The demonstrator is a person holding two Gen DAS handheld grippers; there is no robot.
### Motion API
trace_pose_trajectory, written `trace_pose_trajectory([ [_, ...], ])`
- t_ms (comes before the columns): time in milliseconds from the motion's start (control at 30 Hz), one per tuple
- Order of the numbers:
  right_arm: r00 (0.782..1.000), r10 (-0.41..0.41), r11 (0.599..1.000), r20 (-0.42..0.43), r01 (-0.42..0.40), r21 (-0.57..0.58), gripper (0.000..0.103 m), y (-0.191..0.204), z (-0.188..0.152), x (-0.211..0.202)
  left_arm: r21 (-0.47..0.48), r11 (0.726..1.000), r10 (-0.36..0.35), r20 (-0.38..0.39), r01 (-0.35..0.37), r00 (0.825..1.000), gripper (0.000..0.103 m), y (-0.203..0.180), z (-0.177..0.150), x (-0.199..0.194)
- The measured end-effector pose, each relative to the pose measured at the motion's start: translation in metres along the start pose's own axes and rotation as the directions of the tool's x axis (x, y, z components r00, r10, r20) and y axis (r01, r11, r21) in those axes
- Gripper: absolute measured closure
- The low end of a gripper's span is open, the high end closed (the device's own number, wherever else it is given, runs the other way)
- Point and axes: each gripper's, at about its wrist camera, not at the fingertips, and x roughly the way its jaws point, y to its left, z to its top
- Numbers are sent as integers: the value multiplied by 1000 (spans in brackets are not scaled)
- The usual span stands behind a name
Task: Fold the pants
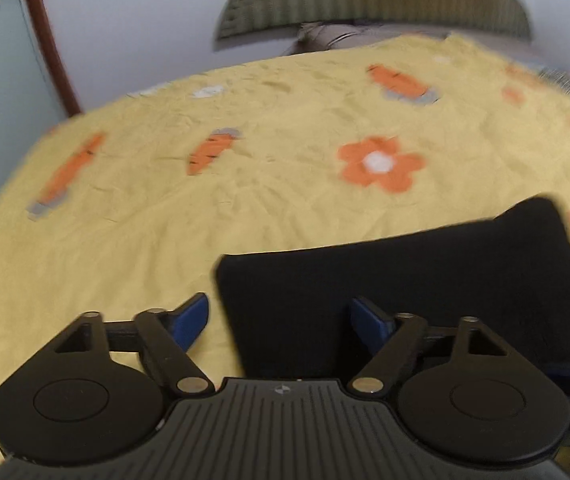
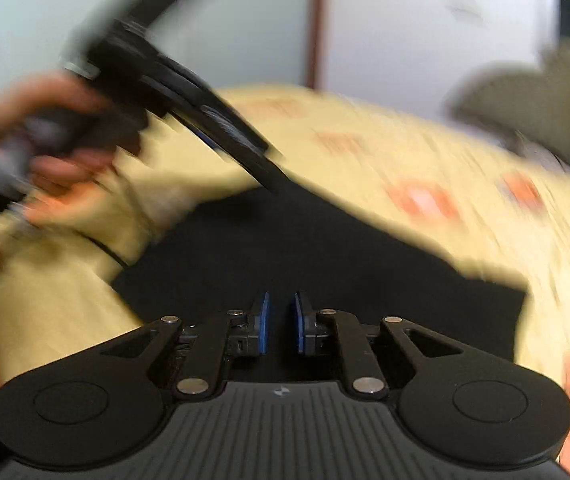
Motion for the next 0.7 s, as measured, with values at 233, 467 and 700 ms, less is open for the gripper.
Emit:
trace_pose_trajectory([
  [233,971,-220,926,95,177,334,88,-68,-35,-79,-35,974,-222,52,224,974,25,-41,-1,-38],
  [467,992,-71,839,100,5,545,78,-103,-55,-72,138,966,-223,37,217,974,24,-125,-13,-31],
  [700,996,-72,881,47,41,471,83,-92,-65,-63,155,964,-224,46,215,974,12,-147,-21,-17],
])
